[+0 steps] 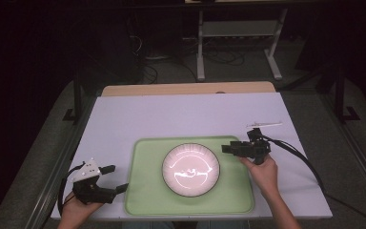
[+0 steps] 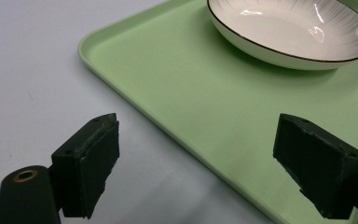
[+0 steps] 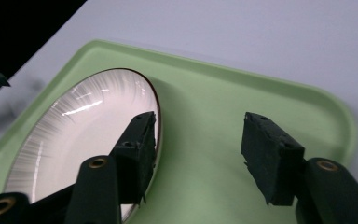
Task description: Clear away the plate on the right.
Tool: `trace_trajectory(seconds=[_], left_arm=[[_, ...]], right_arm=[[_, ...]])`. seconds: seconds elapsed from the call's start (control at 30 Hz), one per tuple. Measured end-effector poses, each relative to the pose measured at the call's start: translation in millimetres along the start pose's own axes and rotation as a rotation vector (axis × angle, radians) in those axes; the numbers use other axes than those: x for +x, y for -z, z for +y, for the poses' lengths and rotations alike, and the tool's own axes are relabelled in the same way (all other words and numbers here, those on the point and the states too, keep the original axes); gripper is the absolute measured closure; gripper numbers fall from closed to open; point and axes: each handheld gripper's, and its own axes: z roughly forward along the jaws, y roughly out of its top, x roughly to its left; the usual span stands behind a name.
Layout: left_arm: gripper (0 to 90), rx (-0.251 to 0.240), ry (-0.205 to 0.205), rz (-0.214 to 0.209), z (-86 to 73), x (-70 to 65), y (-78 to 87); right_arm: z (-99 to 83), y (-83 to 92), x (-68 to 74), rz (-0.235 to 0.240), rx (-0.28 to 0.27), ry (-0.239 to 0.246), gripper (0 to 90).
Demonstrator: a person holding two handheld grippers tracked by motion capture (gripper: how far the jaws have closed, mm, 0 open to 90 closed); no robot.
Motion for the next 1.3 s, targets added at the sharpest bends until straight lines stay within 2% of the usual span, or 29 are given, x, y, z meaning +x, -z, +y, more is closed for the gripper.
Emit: trace_trajectory(seconds=[0.2, 0.27, 0.33, 0.37, 0.4, 0.6, 0.87, 1.3], left_arm=[[14.4, 0.005, 0.000, 0.001, -0.4, 0.2, -0.6], [14.4, 0.005, 0.000, 0.001, -0.5, 0.3, -0.7], [14.4, 0.007, 0.001, 0.000, -0.5, 0.3, -0.8], [14.4, 0.007, 0.001, 0.000, -0.5, 0.3, -0.8], [14.3, 0.008, 0.002, -0.001, -0.6, 0.4, -0.9], [14.4, 0.010, 0.004, 0.000, -1.0, 0.2, -1.8], [14.4, 0.012, 0.005, 0.002, -1.3, 0.6, -1.6], [14.4, 0.016, 0.004, 0.004, -1.3, -0.3, -2.5]], right_arm=[[-3.4, 16.2, 1.6, -0.059, -0.046, 0.081, 37.5], [-4.1, 19.1, 1.2, -0.064, -0.057, 0.093, 35.9], [-7.0, 26.8, 1.0, -0.073, -0.086, 0.131, 32.8], [-7.0, 26.8, 1.0, -0.073, -0.086, 0.131, 32.8], [-10.2, 32.0, 1.2, -0.094, -0.100, 0.161, 30.3], [-19.1, 44.5, -1.0, -0.136, -0.125, 0.216, 26.4], [-29.8, 62.2, -3.8, -0.190, -0.147, 0.253, 25.2], [-51.7, 92.2, -4.5, -0.229, -0.164, 0.281, 21.2]])
